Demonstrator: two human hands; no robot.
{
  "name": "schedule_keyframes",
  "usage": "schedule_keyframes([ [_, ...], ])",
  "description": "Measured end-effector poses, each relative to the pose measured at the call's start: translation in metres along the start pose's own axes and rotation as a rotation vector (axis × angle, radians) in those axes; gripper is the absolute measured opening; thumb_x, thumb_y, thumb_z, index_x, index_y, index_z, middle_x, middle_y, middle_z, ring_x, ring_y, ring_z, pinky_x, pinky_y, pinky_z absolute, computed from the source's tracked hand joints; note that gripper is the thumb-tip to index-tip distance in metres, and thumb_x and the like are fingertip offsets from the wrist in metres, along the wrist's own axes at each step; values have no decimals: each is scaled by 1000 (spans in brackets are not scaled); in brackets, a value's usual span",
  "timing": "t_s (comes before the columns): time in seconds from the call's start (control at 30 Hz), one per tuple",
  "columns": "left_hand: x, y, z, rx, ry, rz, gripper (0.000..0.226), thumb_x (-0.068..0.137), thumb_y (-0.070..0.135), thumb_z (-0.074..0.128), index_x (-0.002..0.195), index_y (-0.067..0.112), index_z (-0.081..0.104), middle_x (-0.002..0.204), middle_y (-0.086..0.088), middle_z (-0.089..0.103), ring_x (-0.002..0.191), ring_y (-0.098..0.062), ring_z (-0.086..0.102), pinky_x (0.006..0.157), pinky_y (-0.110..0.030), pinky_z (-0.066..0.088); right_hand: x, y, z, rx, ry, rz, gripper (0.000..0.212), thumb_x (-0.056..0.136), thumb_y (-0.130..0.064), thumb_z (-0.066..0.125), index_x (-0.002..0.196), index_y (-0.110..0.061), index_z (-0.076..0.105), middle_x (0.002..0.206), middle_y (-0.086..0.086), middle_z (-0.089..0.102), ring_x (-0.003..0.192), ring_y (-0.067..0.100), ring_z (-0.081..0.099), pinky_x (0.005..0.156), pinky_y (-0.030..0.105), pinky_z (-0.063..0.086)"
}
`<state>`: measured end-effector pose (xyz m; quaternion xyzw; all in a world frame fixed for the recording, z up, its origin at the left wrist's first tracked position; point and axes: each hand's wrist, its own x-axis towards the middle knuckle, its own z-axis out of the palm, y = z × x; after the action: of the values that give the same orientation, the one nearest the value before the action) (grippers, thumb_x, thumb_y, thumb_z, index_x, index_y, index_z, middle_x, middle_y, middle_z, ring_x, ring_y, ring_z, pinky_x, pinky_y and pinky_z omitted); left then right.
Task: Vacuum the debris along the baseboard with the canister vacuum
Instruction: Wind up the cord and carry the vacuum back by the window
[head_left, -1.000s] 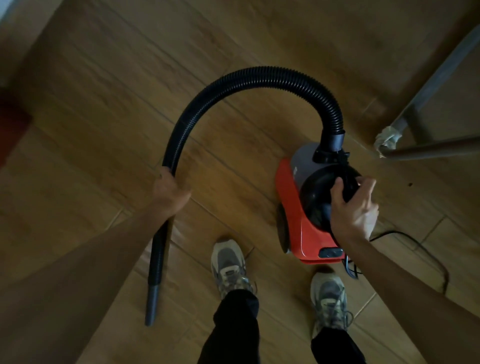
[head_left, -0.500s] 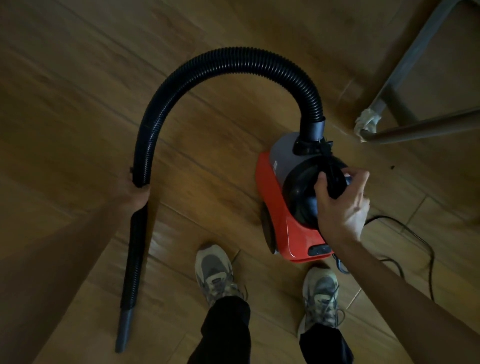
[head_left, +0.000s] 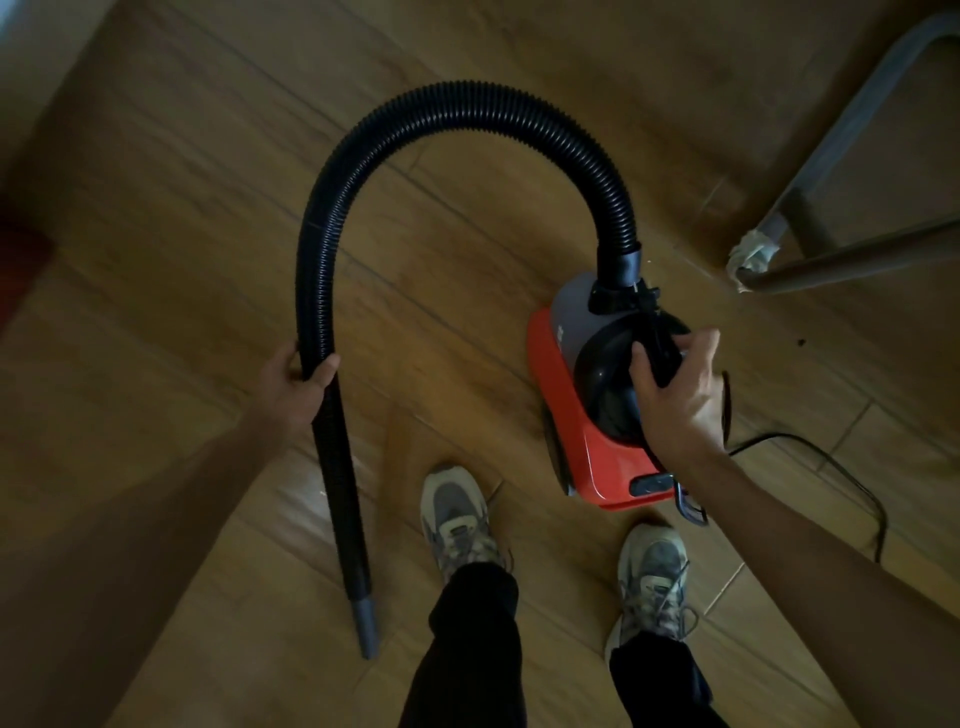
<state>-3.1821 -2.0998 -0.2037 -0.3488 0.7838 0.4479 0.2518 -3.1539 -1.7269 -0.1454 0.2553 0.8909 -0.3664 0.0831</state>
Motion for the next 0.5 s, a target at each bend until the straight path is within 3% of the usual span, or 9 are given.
schedule_keyframes([
  [0.1, -17, 8, -22, -63, 46, 45, 17, 95, 21, 64, 110, 16, 56, 85, 3, 59, 88, -26, 59, 67, -29, 46, -7, -22, -5, -39, -52, -48, 33, 97, -28, 59, 109, -2, 41, 69, 1, 52, 52, 7, 48, 42, 23, 36],
  [0.17, -29, 18, -33, -95, 62, 65, 23, 96, 25, 62, 116, 14, 56, 88, 0, 58, 89, -27, 58, 72, -36, 46, -8, -40, -14, -28, -81, -64, 29, 97, -27, 59, 106, -7, 39, 69, -4, 52, 54, 12, 52, 44, 27, 43],
  [0.27, -51, 42, -47, -108, 77, 84, 34, 98, 33, 58, 126, 14, 52, 94, 0, 58, 90, -25, 58, 75, -38, 46, -12, -70, -32, -2, -85, -72, 27, 97, -29, 59, 103, -12, 40, 79, 7, 61, 63, 23, 59, 54, 35, 50],
  [0.4, -80, 86, -69, -122, 117, 136, 33, 96, 33, 61, 124, 15, 56, 93, 3, 60, 82, -18, 60, 70, -33, 48, -20, -130, -57, -4, -71, -112, 24, 95, -28, 62, 103, -13, 46, 75, 0, 56, 57, 11, 50, 50, 25, 38],
  [0.5, -99, 128, -95, -108, 186, 171, 32, 94, 34, 64, 118, 14, 58, 94, -2, 61, 85, -23, 61, 71, -34, 47, -22, -182, -80, 4, -44, -137, 25, 94, -27, 63, 105, -10, 49, 74, 2, 55, 60, 20, 49, 56, 28, 37],
])
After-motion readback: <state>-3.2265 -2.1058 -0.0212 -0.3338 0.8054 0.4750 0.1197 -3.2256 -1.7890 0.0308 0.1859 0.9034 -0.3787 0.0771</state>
